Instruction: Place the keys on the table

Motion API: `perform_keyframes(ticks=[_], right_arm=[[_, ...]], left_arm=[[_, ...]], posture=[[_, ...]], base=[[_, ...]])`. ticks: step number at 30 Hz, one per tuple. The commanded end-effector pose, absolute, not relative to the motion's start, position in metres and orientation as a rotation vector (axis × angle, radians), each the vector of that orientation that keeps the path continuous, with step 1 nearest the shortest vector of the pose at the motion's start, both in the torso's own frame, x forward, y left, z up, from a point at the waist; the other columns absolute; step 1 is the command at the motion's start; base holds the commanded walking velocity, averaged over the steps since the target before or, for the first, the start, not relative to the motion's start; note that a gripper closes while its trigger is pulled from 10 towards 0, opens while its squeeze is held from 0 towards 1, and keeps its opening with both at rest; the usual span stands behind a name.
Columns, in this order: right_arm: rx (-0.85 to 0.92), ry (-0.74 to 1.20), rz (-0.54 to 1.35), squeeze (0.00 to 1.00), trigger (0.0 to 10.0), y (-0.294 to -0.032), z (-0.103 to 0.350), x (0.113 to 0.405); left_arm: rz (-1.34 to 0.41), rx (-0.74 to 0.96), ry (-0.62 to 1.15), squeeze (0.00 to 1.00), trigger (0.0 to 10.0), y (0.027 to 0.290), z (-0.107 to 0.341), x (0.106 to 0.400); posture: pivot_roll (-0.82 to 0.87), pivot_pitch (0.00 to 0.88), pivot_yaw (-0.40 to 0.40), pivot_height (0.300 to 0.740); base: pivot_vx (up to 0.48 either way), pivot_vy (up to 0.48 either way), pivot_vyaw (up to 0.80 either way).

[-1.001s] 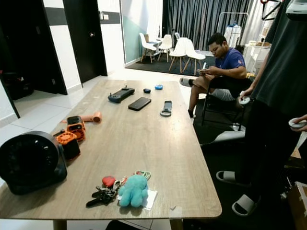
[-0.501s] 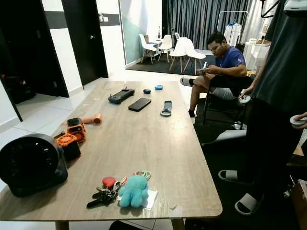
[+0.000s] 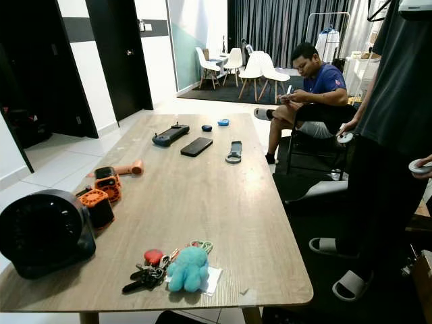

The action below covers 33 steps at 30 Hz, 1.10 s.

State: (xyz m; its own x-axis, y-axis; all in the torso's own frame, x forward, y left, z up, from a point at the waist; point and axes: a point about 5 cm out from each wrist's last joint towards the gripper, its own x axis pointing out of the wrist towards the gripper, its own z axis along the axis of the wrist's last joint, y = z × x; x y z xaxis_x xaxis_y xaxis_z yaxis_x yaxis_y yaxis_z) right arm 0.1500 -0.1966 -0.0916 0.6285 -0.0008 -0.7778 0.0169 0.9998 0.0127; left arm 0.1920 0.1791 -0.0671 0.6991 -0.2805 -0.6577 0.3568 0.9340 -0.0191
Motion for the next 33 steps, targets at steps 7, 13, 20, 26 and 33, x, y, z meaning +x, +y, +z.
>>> perform_keyframes(ticks=[7, 13, 20, 26, 33], right_arm=[[0.034, 0.892, -0.020, 0.00, 10.0, -0.1930, -0.0921, 0.1505], [0.032, 0.891, -0.018, 0.00, 10.0, -0.1926, -0.0921, 0.1504], [0.031, 0.889, -0.016, 0.00, 10.0, -0.1923, -0.0920, 0.1508], [0.032, 0.886, -0.016, 0.00, 10.0, -0.1917, -0.0917, 0.1515], [0.033, 0.884, -0.014, 0.00, 10.0, -0.1905, -0.0917, 0.1517]], left_arm=[[-0.353, 0.101, 0.720, 0.00, 10.0, 0.1796, -0.0676, 0.1912], [-0.355, 0.102, 0.720, 0.00, 10.0, 0.1798, -0.0675, 0.1912], [-0.356, 0.098, 0.718, 0.00, 10.0, 0.1798, -0.0673, 0.1913], [-0.360, 0.102, 0.716, 0.00, 10.0, 0.1799, -0.0667, 0.1922], [-0.363, 0.108, 0.714, 0.00, 10.0, 0.1811, -0.0661, 0.1928]], posture=[[0.04, 0.043, 0.024, 0.740], [0.04, 0.044, 0.023, 0.740], [0.04, 0.043, 0.024, 0.740], [0.04, 0.043, 0.026, 0.740], [0.04, 0.042, 0.028, 0.740]], base=[[-0.291, 0.000, 0.00], [-0.349, 0.000, 0.00], [-0.368, 0.000, 0.00], [-0.372, 0.000, 0.00], [-0.373, 0.000, 0.00]])
